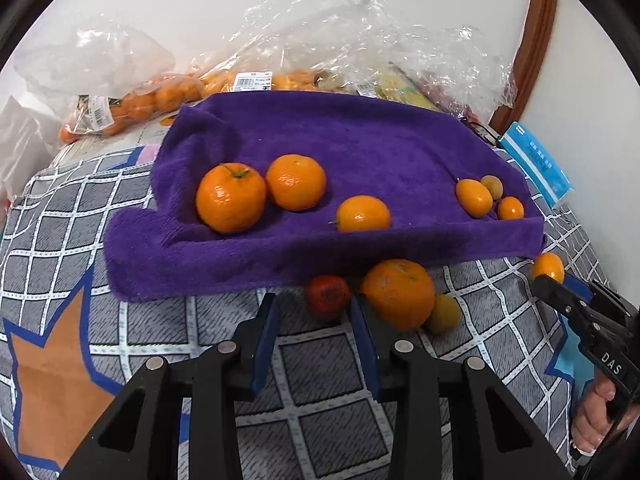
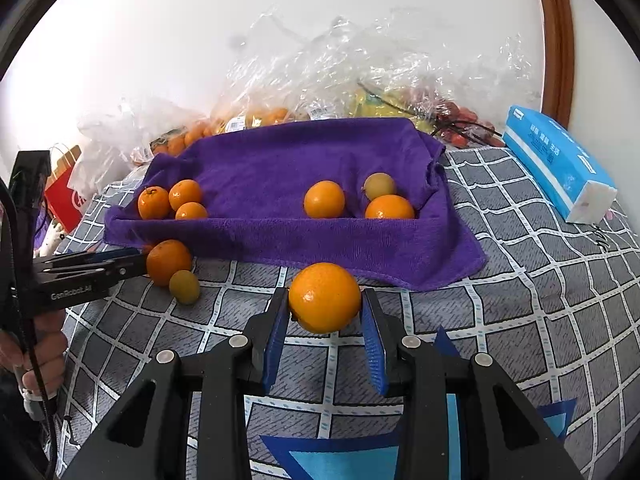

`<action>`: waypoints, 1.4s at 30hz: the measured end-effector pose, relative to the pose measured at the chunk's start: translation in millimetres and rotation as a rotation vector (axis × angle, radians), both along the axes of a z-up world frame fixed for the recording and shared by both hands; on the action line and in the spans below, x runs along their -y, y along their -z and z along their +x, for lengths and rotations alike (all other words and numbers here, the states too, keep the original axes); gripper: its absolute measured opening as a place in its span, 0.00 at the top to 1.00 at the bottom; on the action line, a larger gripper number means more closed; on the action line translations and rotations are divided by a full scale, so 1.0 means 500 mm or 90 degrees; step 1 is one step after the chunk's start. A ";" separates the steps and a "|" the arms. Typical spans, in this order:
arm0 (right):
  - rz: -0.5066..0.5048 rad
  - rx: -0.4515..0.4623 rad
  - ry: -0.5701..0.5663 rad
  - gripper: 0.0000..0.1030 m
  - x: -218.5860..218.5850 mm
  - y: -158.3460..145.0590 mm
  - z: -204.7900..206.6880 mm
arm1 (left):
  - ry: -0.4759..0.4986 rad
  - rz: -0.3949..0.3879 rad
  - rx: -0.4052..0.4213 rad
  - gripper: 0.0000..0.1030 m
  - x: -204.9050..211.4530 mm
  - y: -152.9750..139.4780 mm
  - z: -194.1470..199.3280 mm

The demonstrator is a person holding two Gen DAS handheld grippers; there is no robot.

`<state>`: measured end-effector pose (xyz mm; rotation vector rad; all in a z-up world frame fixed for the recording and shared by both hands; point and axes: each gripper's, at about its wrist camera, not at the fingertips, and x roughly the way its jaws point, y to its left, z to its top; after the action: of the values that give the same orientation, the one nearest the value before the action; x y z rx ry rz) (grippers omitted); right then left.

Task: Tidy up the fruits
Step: 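Grasp the small red fruit with the left tool while the right tool holds the orange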

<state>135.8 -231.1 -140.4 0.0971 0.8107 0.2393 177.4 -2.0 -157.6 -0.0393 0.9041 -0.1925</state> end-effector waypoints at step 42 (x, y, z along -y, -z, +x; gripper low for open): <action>0.011 -0.007 -0.010 0.65 -0.009 0.002 0.004 | 0.006 -0.046 0.029 0.77 0.000 0.002 -0.011</action>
<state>138.0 -226.6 -141.6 0.1080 0.8213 0.2611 172.0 -2.1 -158.6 -0.0979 0.8518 -0.2345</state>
